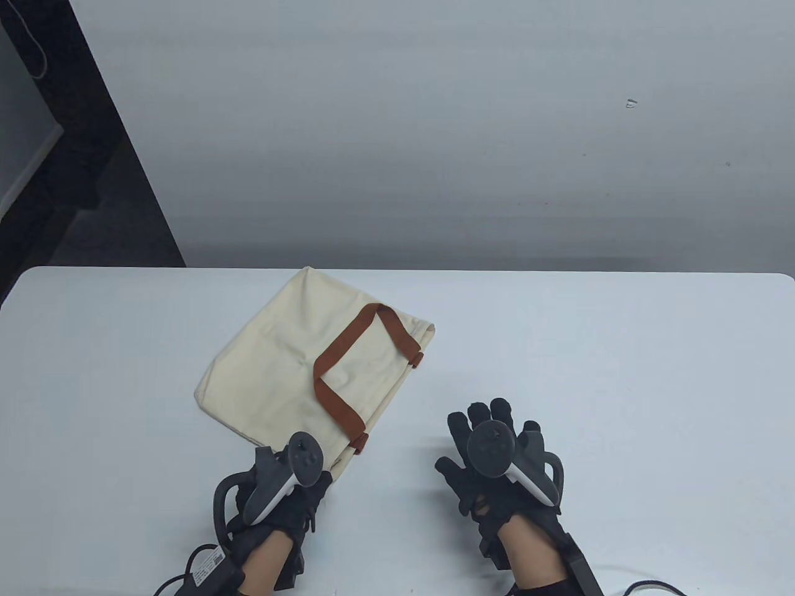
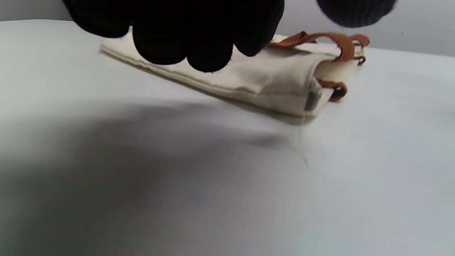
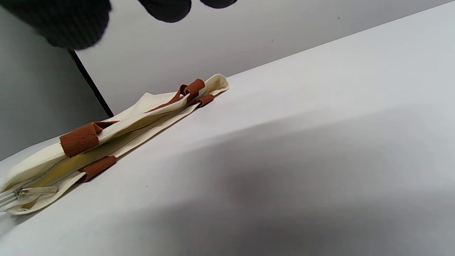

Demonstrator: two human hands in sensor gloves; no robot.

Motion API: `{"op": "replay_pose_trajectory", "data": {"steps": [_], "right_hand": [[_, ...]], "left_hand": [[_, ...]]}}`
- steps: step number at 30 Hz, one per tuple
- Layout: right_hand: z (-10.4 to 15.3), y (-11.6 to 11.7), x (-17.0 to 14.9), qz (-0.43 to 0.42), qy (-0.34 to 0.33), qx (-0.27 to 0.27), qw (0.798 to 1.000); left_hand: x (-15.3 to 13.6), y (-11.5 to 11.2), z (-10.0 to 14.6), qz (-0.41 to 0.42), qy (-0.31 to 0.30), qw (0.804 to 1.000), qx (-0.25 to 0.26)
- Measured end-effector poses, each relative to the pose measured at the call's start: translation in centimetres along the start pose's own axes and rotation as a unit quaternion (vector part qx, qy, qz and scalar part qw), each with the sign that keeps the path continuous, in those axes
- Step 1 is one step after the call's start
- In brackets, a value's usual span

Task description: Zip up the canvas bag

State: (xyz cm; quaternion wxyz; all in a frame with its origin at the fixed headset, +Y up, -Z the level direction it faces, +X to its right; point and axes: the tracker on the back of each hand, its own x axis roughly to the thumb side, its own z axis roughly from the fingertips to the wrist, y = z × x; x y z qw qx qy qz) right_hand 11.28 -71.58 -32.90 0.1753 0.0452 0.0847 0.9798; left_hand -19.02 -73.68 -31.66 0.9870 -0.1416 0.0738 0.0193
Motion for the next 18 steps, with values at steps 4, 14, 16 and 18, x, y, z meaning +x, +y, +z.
{"op": "replay_pose_trajectory", "data": {"steps": [4, 14, 16, 18], "right_hand": [[0.0, 0.1, 0.0, 0.001, -0.001, 0.003, 1.0], [-0.1, 0.5, 0.3, 0.008, -0.002, 0.015, 1.0], [-0.1, 0.5, 0.3, 0.009, -0.002, 0.016, 1.0], [-0.1, 0.5, 0.3, 0.01, -0.002, 0.017, 1.0]], "left_hand": [[0.9, -1.5, -0.8, -0.041, 0.015, 0.999, -0.025], [3.0, -3.0, -1.4, -0.112, 0.011, 0.993, 0.024], [3.0, -3.0, -1.4, -0.105, 0.004, 0.994, 0.033], [2.9, -3.0, -1.5, -0.1, 0.001, 0.994, 0.039]]}}
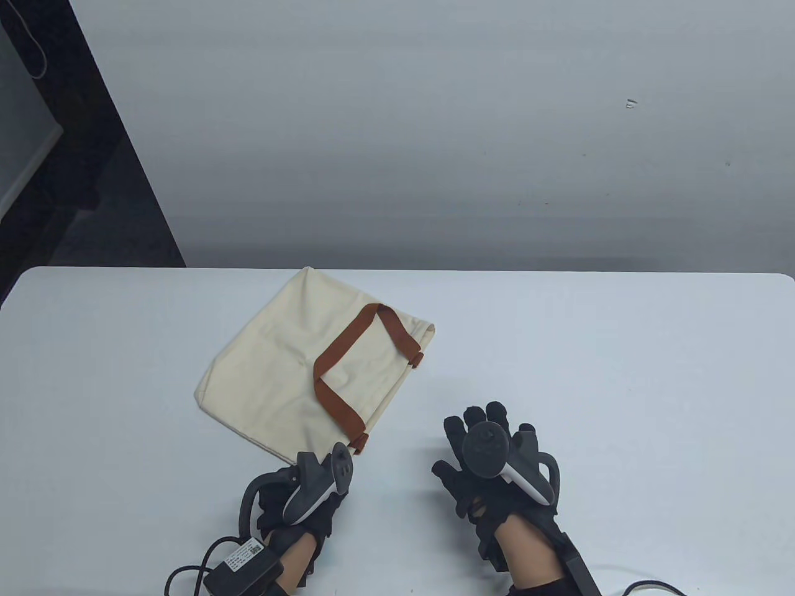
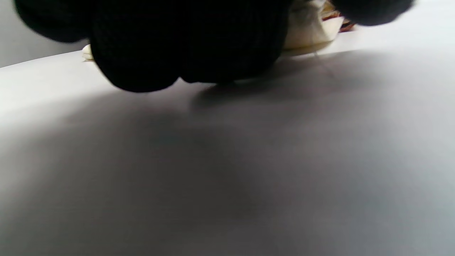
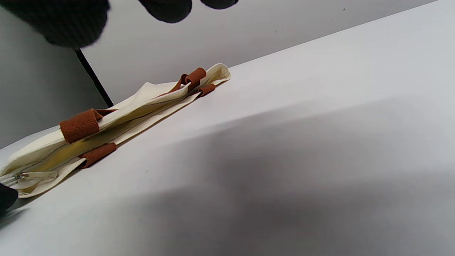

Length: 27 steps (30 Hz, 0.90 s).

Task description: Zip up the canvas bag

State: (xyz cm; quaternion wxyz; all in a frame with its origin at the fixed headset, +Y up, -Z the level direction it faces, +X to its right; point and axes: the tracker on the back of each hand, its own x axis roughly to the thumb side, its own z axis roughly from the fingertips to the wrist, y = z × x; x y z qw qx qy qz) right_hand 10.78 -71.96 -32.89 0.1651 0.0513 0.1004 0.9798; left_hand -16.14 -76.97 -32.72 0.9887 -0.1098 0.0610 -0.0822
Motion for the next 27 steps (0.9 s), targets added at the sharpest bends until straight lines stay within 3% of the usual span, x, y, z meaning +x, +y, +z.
{"op": "replay_pose_trajectory", "data": {"steps": [8, 14, 20, 27], "right_hand": [[0.1, -0.2, 0.1, -0.01, -0.011, 0.01, 1.0], [0.5, -0.4, 1.3, -0.06, -0.06, 0.014, 0.996], [0.6, 0.5, 3.8, -0.136, -0.138, 0.019, 0.981], [0.1, 3.0, 6.1, -0.102, -0.163, 0.072, 0.979]], "left_hand": [[-0.9, 1.0, 0.0, 0.09, -0.06, 0.994, -0.015], [-2.1, 2.4, 0.6, 0.167, -0.107, 0.98, -0.03], [-1.8, 3.2, 1.5, 0.207, -0.17, 0.962, -0.06], [-0.4, 3.4, 2.5, 0.212, -0.222, 0.947, -0.098]]}}
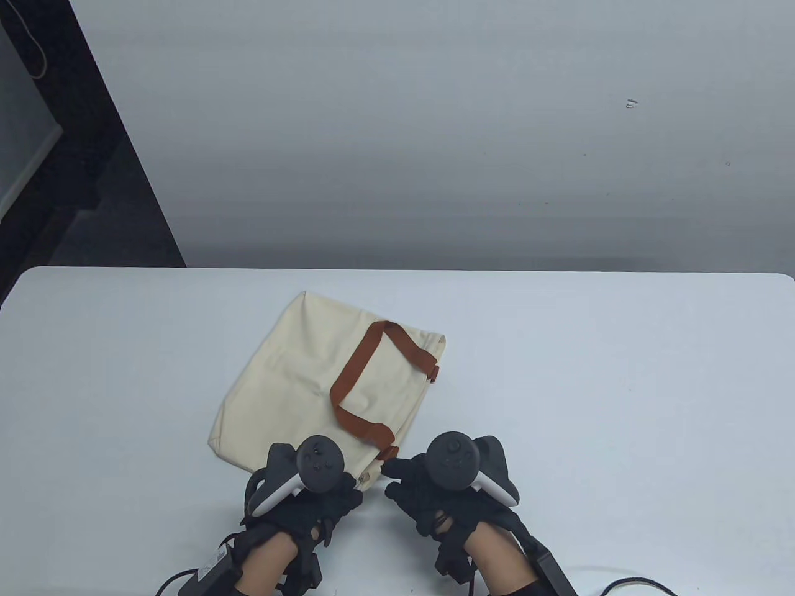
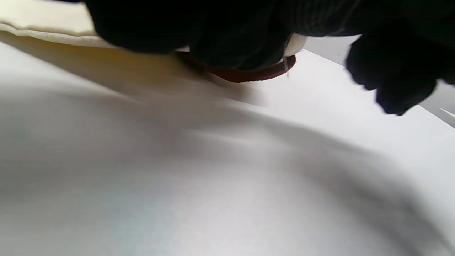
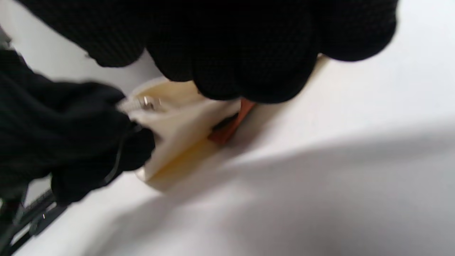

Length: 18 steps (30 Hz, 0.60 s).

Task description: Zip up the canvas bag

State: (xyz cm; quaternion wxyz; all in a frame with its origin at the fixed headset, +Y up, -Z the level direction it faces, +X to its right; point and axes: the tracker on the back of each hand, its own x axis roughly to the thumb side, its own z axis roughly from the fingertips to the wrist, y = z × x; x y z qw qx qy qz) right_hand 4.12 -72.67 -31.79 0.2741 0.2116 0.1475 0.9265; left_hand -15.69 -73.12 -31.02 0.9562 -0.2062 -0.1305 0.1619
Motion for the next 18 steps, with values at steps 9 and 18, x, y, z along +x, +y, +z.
{"op": "replay_pose_trajectory", "data": {"steps": [9, 18], "right_hand": [[-1.0, 1.9, -0.3, 0.007, 0.013, 0.042, 0.999], [-1.5, 2.5, -0.6, -0.032, 0.005, 0.058, 0.998]], "left_hand": [[0.6, -0.5, 0.0, 0.002, -0.03, 0.999, -0.033], [1.1, -0.9, 0.1, -0.03, -0.04, 0.998, -0.049]]}}
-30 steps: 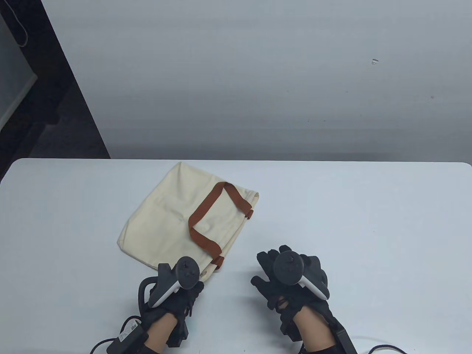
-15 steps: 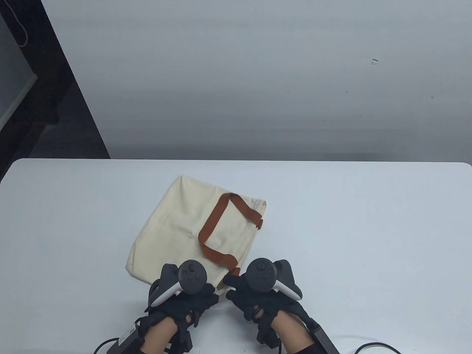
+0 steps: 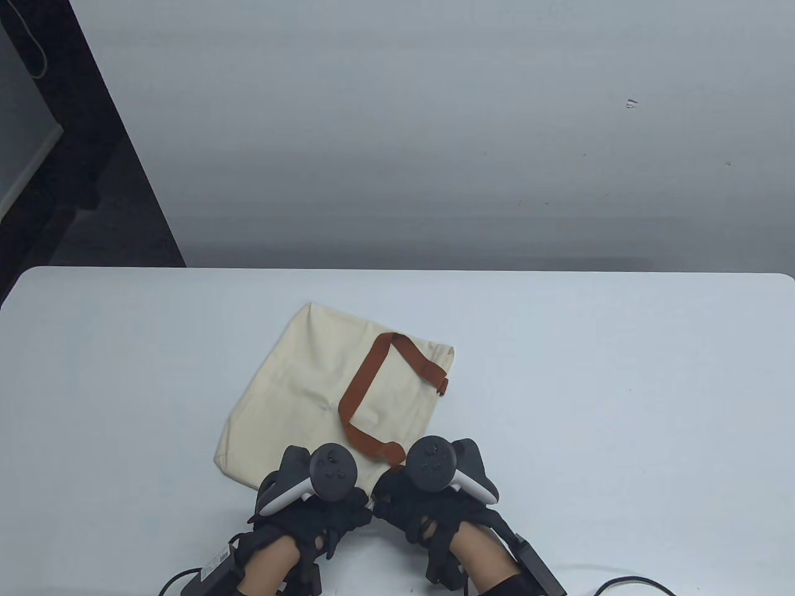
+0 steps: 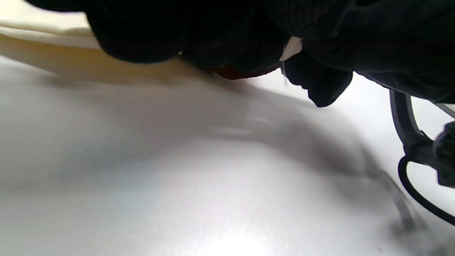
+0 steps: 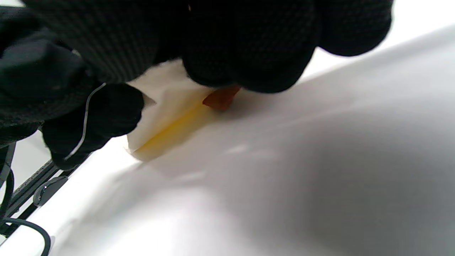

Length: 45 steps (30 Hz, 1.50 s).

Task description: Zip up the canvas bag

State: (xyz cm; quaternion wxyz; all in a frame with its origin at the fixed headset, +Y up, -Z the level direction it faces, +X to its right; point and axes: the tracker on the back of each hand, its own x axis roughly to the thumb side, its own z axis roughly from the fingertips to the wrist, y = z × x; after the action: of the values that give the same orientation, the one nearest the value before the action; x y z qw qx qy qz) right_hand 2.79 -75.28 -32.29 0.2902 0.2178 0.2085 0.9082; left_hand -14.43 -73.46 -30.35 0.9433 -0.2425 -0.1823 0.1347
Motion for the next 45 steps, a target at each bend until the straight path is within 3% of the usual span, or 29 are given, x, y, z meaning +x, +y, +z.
{"op": "replay_pose_trajectory", "data": {"steps": [5, 13, 18, 23, 26, 33, 45], "right_hand": [[-0.3, 0.1, -0.8, -0.062, 0.003, 0.024, 0.998], [-0.5, 0.1, -0.8, -0.084, 0.0, 0.034, 0.996], [0.4, -0.6, 1.6, 0.02, -0.012, 0.007, 1.0], [1.1, -0.2, 3.9, 0.149, -0.009, -0.013, 0.989], [0.9, 0.0, 4.1, 0.174, 0.007, -0.02, 0.985], [0.3, -0.3, 3.2, 0.162, 0.042, -0.027, 0.985], [0.3, -2.9, -0.5, 0.118, 0.127, -0.063, 0.983]], "left_hand": [[0.3, -0.2, 0.1, -0.01, -0.007, 1.0, -0.016], [0.4, -0.3, 0.0, -0.012, -0.009, 0.999, -0.029], [0.6, 0.1, 0.2, 0.007, -0.011, 0.999, -0.029], [0.7, 0.0, 0.3, 0.006, -0.012, 0.999, -0.04], [0.7, -0.1, 0.3, 0.001, -0.011, 0.999, -0.047], [0.7, -0.1, 0.4, 0.005, -0.01, 0.998, -0.054], [-0.5, 0.0, 0.7, 0.04, 0.004, 0.996, -0.078]]}}
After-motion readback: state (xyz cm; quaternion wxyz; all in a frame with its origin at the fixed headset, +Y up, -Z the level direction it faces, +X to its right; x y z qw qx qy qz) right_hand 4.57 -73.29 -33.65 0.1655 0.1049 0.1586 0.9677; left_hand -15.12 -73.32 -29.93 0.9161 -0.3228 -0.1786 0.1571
